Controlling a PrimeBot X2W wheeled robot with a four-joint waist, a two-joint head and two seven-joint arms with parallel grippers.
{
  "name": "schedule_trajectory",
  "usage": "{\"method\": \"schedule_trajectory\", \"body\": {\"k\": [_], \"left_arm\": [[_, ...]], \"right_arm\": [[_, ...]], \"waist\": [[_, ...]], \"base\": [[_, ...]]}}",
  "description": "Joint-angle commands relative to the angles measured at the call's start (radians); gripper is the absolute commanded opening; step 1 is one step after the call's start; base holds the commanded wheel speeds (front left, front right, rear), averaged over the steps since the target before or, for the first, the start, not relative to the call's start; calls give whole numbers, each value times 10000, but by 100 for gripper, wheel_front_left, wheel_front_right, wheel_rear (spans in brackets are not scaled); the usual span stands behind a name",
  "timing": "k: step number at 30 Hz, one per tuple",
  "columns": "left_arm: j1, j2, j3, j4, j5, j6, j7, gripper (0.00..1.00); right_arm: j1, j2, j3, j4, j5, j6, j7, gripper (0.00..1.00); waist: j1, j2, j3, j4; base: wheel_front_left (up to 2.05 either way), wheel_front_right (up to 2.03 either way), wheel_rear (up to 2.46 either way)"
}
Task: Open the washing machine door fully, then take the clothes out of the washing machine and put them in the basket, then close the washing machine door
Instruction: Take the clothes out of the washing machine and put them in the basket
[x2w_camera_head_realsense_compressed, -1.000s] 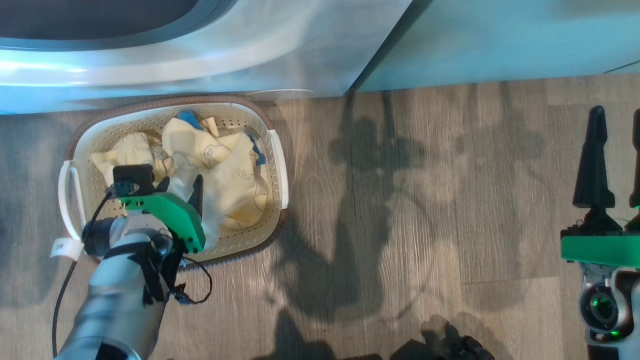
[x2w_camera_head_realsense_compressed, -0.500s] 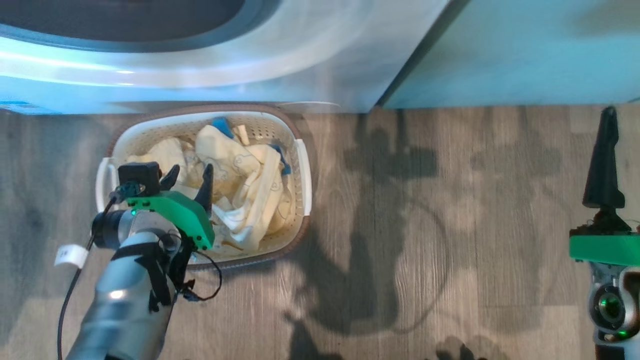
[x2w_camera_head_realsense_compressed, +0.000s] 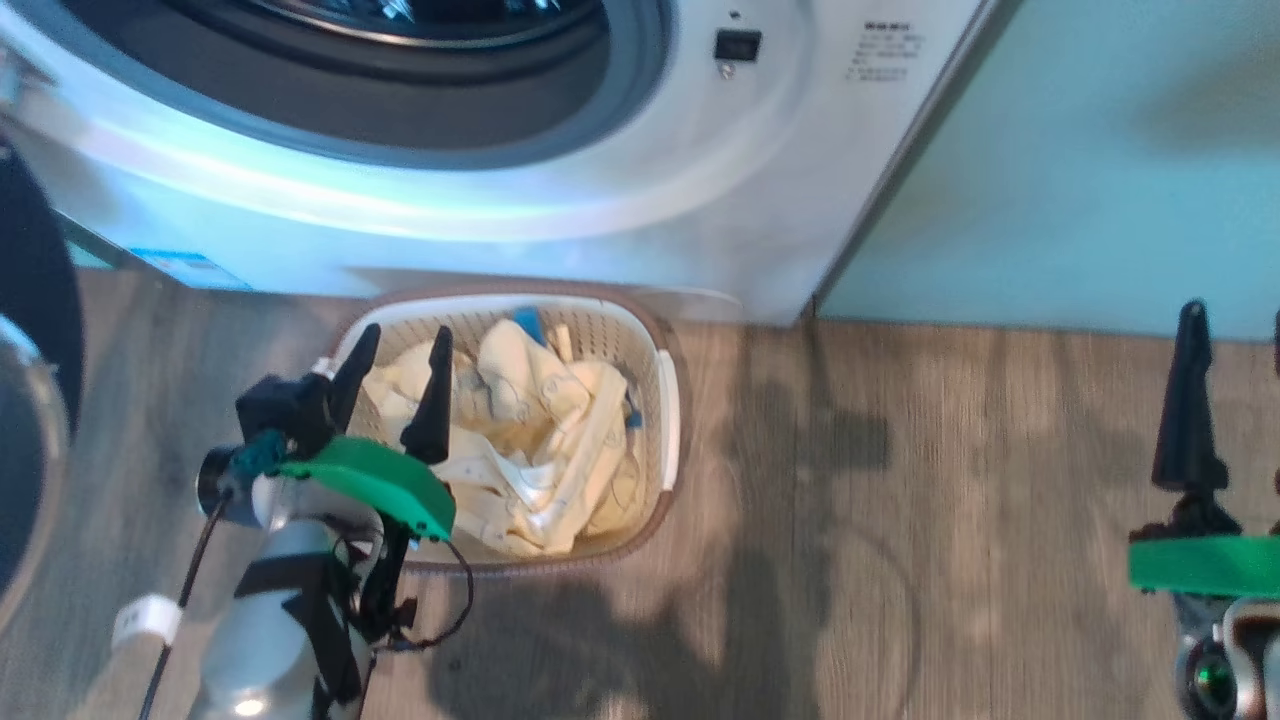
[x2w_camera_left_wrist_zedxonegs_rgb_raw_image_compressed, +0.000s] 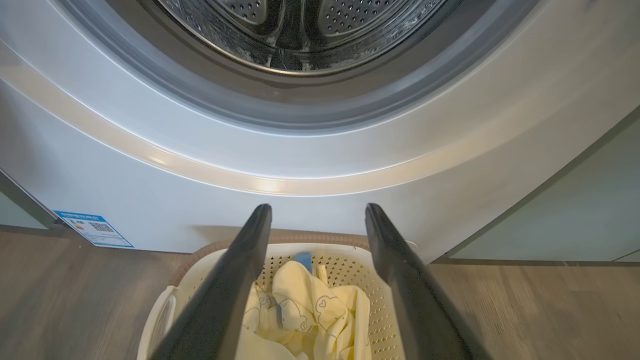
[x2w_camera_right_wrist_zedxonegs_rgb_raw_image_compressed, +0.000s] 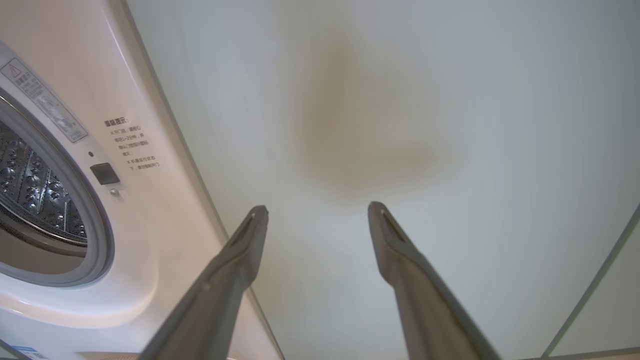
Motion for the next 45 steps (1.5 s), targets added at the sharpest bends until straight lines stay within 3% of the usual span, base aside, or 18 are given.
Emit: {"method": "schedule_trajectory", "body": {"k": [1,11,25,45], "left_arm": [[169,124,345,-406,69,1,-61,100],[1593,80,361,-2530,670,143,-62,100],[3434,315,251,-4942,1122,553,343,100],[3891,343,141,-5396,983,818,799,100]], "right_arm": [[98,-129,189,-264,-76,2,-67,100],[1039,-129,438,-86,-238,2,-67,100],[2084,-129,860,-36,-294,2,-67,100],[2211,-129,779,10,-239,2,-67,100]], "waist": [[1,-1,-529,309],[1,-1,-2224,401],[1,-1,-3718,-25],[1,-1,-4004,-103]], "base": [[0,0,0],[0,0,0],[0,0,0],[0,0,0]]}}
